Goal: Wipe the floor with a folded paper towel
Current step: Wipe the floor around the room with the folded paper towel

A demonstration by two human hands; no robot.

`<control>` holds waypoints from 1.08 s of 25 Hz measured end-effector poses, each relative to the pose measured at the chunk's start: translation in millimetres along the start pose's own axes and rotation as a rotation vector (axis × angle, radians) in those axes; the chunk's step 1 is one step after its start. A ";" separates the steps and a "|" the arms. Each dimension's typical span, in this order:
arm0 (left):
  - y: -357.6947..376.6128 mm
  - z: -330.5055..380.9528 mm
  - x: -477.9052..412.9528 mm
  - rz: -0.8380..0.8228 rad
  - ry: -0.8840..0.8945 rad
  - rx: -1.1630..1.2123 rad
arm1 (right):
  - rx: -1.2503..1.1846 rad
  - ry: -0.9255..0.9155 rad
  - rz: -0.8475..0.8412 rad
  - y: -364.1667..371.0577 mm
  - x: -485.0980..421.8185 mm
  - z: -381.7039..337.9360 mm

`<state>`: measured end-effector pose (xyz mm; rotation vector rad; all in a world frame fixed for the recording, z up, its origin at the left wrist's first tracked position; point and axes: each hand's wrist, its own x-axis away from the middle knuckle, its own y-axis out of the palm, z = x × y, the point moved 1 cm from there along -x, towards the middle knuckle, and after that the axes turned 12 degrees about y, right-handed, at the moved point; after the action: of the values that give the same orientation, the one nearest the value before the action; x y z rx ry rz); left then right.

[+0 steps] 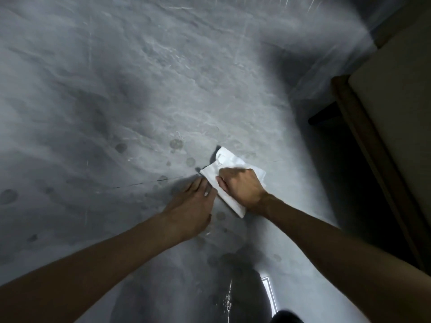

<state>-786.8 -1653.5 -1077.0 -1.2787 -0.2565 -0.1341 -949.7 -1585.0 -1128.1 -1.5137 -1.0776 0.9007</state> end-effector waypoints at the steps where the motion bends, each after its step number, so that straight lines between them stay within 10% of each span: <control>1: 1.7 -1.6 -1.1 0.003 0.012 -0.018 | 0.006 -0.002 -0.012 -2.3 -1.1 14.4; 8: -3.4 -7.7 -5.8 0.188 -0.076 0.171 | 0.175 1.026 0.165 -22.0 -4.2 103.9; 16: -27.8 -78.5 32.7 0.034 -0.424 0.281 | -0.003 0.041 -0.131 6.2 -33.0 -57.2; 23: -1.2 -76.4 56.1 -0.110 -0.465 0.212 | 0.095 1.012 0.192 -23.1 -12.6 77.8; 27: -8.1 -91.0 52.7 0.001 -0.451 0.275 | 0.111 0.890 0.169 -0.2 -81.3 -2.4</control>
<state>-727.6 -1740.8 -1079.6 -1.0222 -0.6390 0.1893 -973.3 -1662.8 -1126.4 -1.6660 -0.2503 0.2985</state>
